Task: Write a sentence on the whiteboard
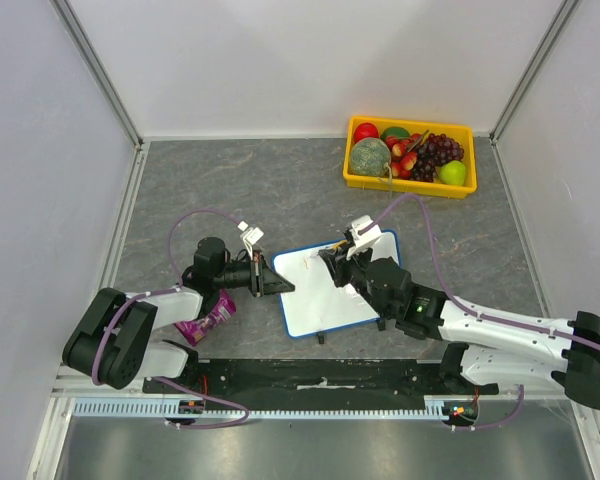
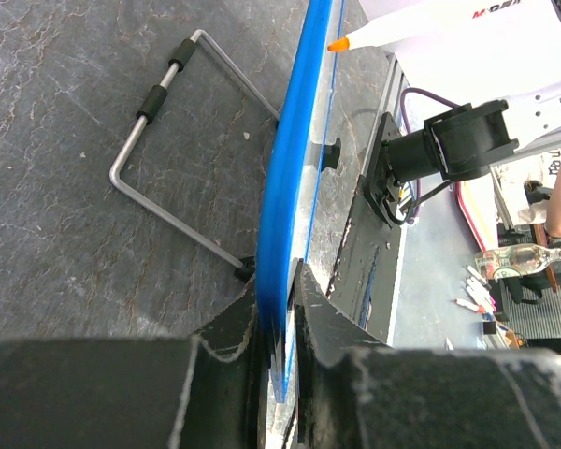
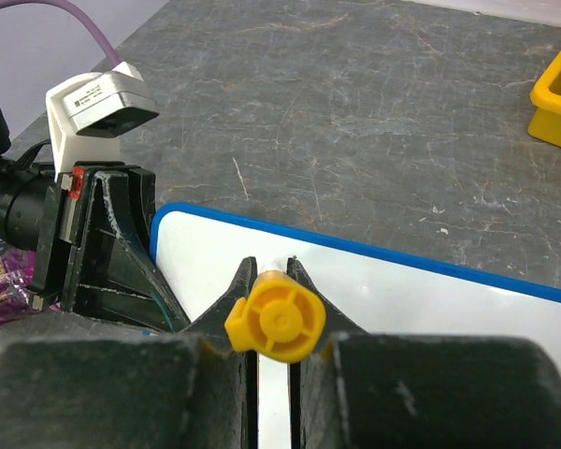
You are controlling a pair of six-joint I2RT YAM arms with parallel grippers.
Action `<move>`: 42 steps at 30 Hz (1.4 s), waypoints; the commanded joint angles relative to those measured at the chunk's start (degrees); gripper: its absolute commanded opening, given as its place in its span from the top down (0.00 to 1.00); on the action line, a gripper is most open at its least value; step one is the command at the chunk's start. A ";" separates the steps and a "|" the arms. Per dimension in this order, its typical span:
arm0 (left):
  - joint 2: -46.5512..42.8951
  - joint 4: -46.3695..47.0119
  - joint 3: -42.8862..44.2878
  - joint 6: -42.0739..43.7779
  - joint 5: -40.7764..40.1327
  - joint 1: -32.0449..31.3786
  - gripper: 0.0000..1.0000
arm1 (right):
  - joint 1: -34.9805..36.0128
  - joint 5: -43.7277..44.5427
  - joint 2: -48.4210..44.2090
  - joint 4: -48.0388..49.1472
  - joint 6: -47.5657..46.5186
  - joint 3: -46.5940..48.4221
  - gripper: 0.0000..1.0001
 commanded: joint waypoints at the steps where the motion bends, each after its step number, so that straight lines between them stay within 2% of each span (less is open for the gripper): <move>1: 1.08 -2.76 0.28 5.62 -2.36 -0.08 0.98 | 0.30 3.04 0.61 2.12 -0.34 2.81 1.00; 42: 1.43 -2.76 0.45 5.62 -2.36 -0.17 0.98 | 0.39 -2.32 0.53 -2.19 2.30 -1.93 1.00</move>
